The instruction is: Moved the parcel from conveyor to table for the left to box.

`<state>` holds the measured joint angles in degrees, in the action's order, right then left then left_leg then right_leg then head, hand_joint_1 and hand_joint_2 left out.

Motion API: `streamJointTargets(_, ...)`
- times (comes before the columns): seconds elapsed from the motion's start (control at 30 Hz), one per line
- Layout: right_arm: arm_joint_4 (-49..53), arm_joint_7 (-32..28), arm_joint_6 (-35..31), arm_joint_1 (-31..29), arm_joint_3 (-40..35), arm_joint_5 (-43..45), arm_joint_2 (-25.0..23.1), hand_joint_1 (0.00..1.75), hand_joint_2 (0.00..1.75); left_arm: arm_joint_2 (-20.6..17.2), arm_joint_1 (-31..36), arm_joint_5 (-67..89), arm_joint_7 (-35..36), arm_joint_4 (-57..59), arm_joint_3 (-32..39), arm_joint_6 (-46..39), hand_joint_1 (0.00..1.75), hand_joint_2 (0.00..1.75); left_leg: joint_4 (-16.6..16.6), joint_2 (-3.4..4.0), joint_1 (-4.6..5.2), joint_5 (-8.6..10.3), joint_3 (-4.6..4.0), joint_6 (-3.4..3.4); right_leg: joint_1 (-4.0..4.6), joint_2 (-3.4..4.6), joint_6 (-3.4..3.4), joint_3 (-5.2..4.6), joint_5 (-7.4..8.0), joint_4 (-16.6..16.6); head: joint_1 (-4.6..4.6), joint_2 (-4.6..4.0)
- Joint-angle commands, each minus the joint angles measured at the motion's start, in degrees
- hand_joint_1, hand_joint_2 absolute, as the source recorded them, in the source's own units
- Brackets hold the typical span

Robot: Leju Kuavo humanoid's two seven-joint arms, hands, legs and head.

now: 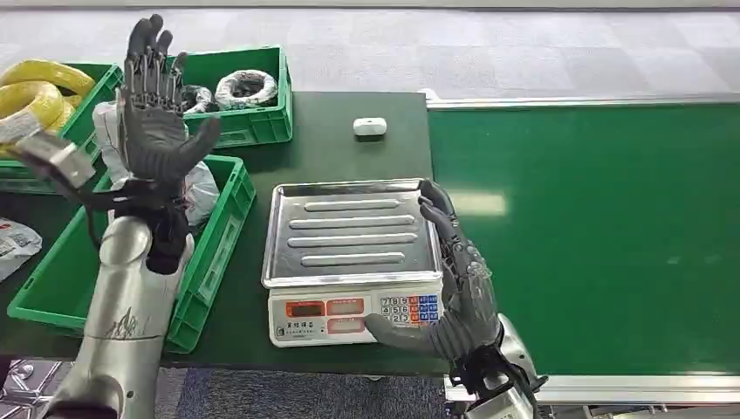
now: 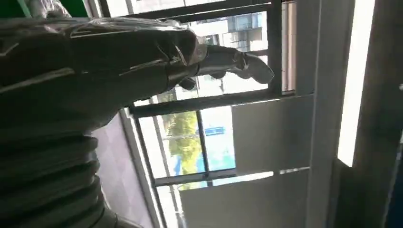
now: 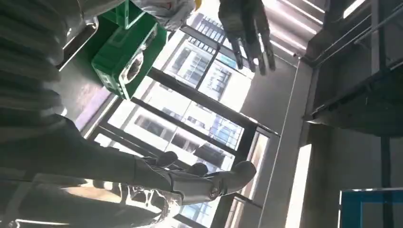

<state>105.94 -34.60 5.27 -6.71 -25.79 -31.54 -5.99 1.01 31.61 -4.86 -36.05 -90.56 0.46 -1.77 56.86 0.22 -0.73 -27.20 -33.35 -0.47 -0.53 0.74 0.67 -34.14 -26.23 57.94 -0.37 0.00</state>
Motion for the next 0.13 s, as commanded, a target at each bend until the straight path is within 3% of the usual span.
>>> streamJointTargets(0.03,-6.75,-1.64,-3.54,0.10,0.92,1.46,1.10,0.00,1.75,5.88,-20.46,-10.22,-3.95,-20.88,0.91,7.39,0.00,1.75,-0.31,0.23,0.05,-0.03,0.44,0.07,-0.03,0.19,0.00,0.38,0.03,-0.31,0.04,0.00)
streamJointTargets(0.07,-6.25,-2.06,-4.05,0.71,1.03,1.88,0.83,0.00,1.75,8.10,-24.45,-11.07,-3.95,-22.63,1.65,9.99,0.00,1.75,-0.24,0.22,0.05,-0.03,0.29,0.05,-0.04,0.21,0.00,0.26,0.02,-0.21,0.02,0.00)
streamJointTargets(0.13,-5.24,-2.33,-4.29,1.36,0.91,2.48,0.58,0.00,1.75,8.70,-28.05,-12.53,-3.95,-22.39,0.48,12.25,0.00,1.75,-0.33,0.28,0.05,-0.10,0.52,0.10,-0.03,0.24,0.01,0.49,0.00,-0.34,0.02,0.00)
